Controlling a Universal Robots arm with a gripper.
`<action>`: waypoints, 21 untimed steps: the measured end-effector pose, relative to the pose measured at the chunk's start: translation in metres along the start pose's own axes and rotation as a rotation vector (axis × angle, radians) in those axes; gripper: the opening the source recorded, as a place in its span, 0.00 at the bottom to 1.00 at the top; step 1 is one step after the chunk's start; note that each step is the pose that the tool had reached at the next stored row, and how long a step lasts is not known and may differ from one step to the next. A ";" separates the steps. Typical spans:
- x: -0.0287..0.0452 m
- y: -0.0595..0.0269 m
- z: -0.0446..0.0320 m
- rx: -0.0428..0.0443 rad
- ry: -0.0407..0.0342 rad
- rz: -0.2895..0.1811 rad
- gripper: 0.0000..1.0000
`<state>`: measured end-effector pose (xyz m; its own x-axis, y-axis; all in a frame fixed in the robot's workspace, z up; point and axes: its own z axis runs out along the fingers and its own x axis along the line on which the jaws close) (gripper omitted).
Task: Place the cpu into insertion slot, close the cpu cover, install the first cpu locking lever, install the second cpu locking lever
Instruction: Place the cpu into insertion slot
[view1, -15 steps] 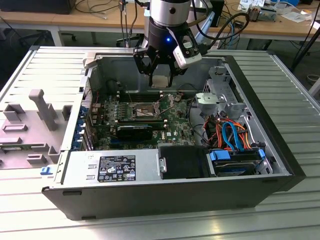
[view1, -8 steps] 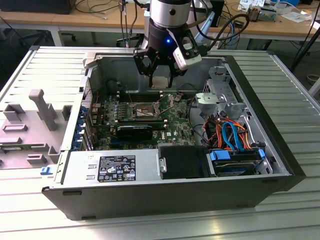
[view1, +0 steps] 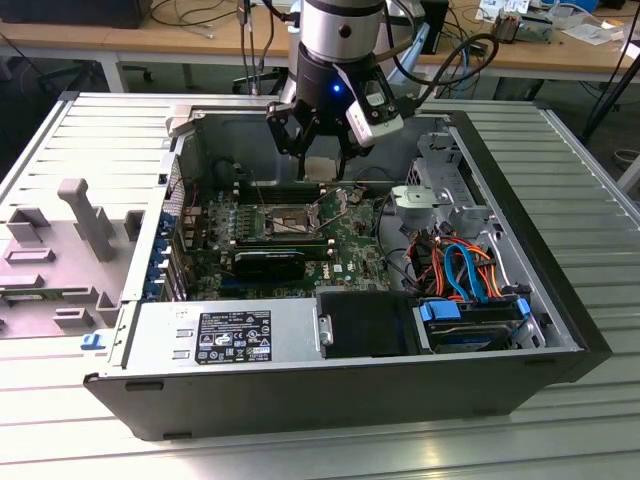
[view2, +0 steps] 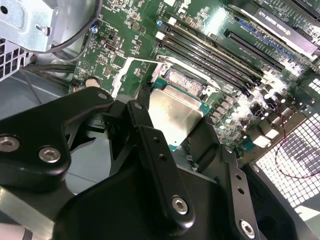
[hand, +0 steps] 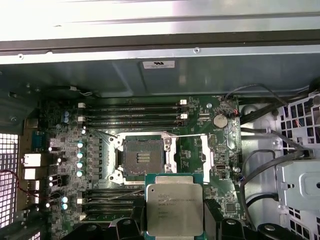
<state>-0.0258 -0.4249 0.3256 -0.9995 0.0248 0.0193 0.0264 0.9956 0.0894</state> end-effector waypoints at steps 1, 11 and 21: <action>0.0000 -0.0002 0.0001 0.0000 -0.0001 0.000 0.55; -0.0001 -0.0020 0.0020 0.0001 0.0000 0.000 0.55; -0.0001 -0.0035 0.0036 0.0000 0.0000 0.000 0.55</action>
<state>-0.0259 -0.4280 0.3217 -0.9995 0.0248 0.0193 0.0264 0.9956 0.0894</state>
